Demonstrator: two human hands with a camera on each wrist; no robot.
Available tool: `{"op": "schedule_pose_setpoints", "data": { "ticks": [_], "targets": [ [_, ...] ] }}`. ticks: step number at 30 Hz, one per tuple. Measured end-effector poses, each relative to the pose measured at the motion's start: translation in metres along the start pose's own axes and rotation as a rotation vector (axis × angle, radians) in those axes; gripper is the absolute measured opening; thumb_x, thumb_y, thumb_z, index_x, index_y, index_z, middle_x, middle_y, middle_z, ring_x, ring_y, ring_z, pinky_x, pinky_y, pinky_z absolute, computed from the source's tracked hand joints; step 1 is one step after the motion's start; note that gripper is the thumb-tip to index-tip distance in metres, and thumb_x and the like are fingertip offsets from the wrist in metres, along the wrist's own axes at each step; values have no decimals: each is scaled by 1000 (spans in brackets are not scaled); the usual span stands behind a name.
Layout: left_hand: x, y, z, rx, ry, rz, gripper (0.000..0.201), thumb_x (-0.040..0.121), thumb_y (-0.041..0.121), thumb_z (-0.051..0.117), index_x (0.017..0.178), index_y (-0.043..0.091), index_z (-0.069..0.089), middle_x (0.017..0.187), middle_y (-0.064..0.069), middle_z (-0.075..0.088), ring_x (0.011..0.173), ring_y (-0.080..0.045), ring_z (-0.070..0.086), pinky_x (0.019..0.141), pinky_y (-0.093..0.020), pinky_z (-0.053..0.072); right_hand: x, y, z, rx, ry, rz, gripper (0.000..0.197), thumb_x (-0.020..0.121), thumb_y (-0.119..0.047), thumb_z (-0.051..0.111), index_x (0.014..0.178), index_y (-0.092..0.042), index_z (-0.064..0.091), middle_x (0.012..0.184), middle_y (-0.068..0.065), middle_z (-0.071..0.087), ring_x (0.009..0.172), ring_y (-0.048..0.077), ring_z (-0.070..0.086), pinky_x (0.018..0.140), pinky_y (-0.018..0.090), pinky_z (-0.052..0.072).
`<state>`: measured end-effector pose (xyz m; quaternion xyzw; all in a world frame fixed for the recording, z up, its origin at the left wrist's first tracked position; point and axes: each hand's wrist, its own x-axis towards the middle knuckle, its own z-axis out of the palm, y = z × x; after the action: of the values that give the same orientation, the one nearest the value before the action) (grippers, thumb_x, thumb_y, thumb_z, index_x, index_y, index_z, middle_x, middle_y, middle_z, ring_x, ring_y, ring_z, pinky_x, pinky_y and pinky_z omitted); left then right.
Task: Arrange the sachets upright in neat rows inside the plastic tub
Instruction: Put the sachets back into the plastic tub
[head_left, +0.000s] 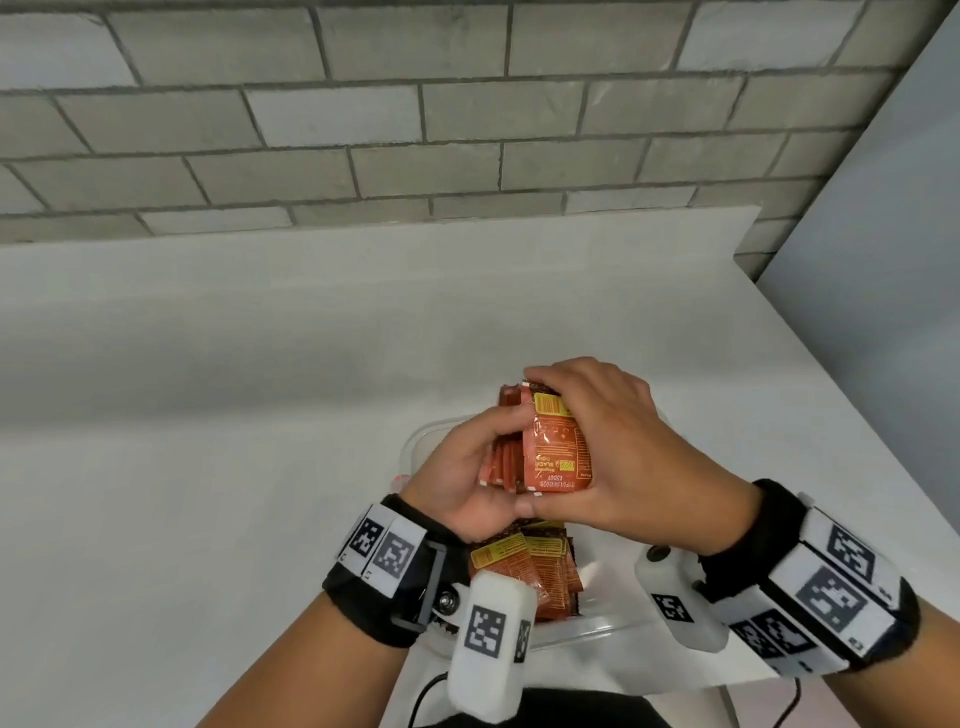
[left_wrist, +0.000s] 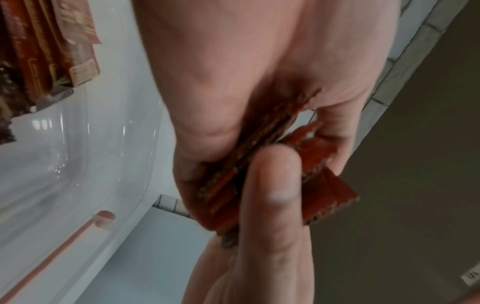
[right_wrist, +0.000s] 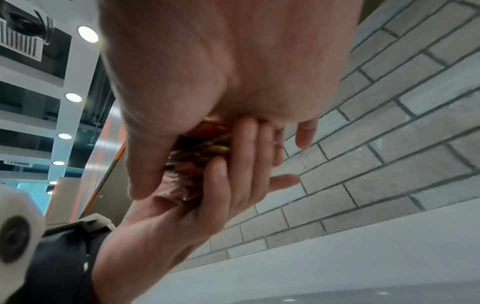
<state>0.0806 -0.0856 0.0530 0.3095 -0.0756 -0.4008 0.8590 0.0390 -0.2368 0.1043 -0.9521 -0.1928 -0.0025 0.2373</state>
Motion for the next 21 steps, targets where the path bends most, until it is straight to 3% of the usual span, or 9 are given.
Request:
{"op": "schedule_pose_setpoints", "data": {
  "ticks": [2,6,8,11,14,17,21],
  "targets": [
    [-1,1,1,43,16,6,50,59,29,90,100,6,72,95,-14,70,91,-24,69,82,-35,56,0,1,0,-17,-18,8,107,59,-75,62,146,-26,21,138,-9,33,123,-2,21,102,21,11],
    [4,0,8,144,76,16,64,65,36,85,117,9,57,102,-11,67,97,-22,66,83,-32,55,-1,1,5,56,-30,27,115,65,-58,76,148,-37,-1,141,-11,36,128,0,27,106,22,11],
    [5,-1,10,104,64,21,56,69,35,82,115,11,60,101,-10,67,97,-21,66,82,-32,55,0,0,4,104,-29,28,115,66,-52,78,145,-44,-6,136,-11,39,122,-1,33,106,22,18],
    [6,-2,8,-40,-4,-9,47,79,33,75,117,10,60,102,-11,67,98,-21,66,85,-33,54,2,3,2,174,-12,57,112,66,-46,80,141,-49,-2,126,-13,43,113,-1,41,99,19,34],
    [9,0,5,35,46,-20,79,74,37,79,139,13,42,112,-11,65,107,-22,63,87,-34,53,1,6,4,265,7,72,108,65,-41,83,136,-54,2,120,-29,38,113,-9,41,91,3,33],
    [14,0,0,109,96,-4,112,63,41,86,151,18,20,121,-11,60,111,-23,62,85,-33,53,3,11,5,323,22,105,106,65,-38,84,135,-54,6,125,-22,42,111,-12,42,88,-1,33],
    [17,1,0,171,79,-15,91,57,46,87,129,7,46,103,-8,69,98,-19,67,79,-28,55,8,13,7,315,-10,120,111,64,-37,84,143,-47,6,127,-17,44,107,-11,45,87,-2,32]
  ]
}}
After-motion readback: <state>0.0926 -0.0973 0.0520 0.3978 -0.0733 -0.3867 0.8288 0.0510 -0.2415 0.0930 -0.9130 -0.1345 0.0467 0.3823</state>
